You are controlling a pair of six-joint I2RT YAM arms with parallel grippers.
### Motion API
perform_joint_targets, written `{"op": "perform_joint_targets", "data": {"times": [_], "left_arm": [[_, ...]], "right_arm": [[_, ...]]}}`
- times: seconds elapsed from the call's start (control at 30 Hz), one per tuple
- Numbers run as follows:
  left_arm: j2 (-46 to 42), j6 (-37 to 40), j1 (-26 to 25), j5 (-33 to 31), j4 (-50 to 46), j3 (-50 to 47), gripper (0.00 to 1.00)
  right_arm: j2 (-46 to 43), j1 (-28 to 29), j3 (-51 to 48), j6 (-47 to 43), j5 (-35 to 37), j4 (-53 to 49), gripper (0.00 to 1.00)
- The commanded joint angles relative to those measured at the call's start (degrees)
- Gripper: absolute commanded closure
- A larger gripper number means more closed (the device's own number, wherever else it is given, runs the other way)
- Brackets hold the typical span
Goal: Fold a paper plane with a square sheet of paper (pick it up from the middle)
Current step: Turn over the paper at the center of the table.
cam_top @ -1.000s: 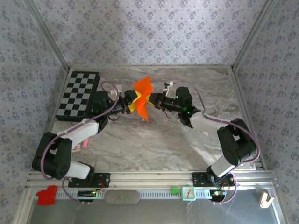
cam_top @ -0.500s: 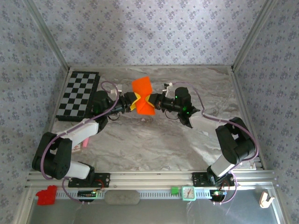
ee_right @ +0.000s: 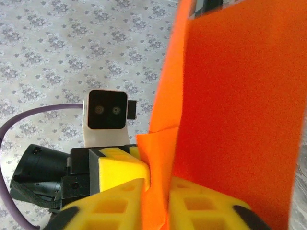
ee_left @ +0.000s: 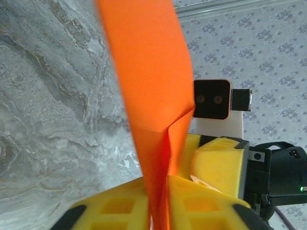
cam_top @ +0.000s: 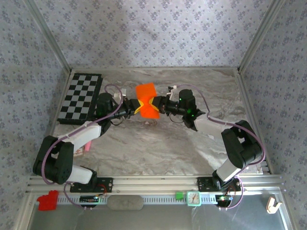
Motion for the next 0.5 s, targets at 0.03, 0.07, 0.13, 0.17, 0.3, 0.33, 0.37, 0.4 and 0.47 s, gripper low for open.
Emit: {"op": "perform_joint_targets", "data": {"times": [0.03, 0.07, 0.13, 0.17, 0.3, 0.33, 0.37, 0.4, 0.47], "left_arm": [[0.0, 5.7, 0.4, -1.0, -6.3, 3.4, 0.89], [-0.3, 7.9, 0.5, -1.6, -9.9, 4.3, 0.89], [-1.0, 13.4, 0.5, -3.7, -18.1, 6.3, 0.90], [-1.2, 16.6, 0.5, -5.1, -23.0, 7.6, 0.90], [-1.6, 28.9, 0.0, -13.2, -41.4, 13.5, 0.89], [-1.6, 31.8, -0.4, -16.0, -45.5, 15.1, 0.89], [-1.6, 34.2, -0.8, -18.8, -49.1, 16.8, 0.89], [-1.4, 35.9, -1.2, -21.1, -51.6, 18.1, 0.89], [-1.0, 39.0, -2.3, -26.2, -56.6, 20.7, 0.88]], "right_arm": [[-2.1, -1.4, 1.1, -4.2, 1.6, -8.2, 0.62], [-3.2, -1.9, 1.0, -5.9, 2.6, -11.4, 0.56], [-5.6, -2.9, 0.9, -9.8, 5.4, -18.1, 0.48], [-7.0, -3.3, 0.9, -12.0, 7.3, -21.6, 0.44], [-12.2, -4.9, 1.7, -21.2, 14.9, -33.7, 0.33], [-13.3, -5.2, 2.0, -23.1, 17.1, -36.3, 0.30], [-14.6, -5.6, 2.2, -24.7, 18.9, -38.1, 0.27], [-15.7, -6.0, 2.1, -25.7, 20.1, -39.4, 0.25], [-18.0, -6.6, 1.9, -28.3, 23.5, -41.5, 0.18]]}}
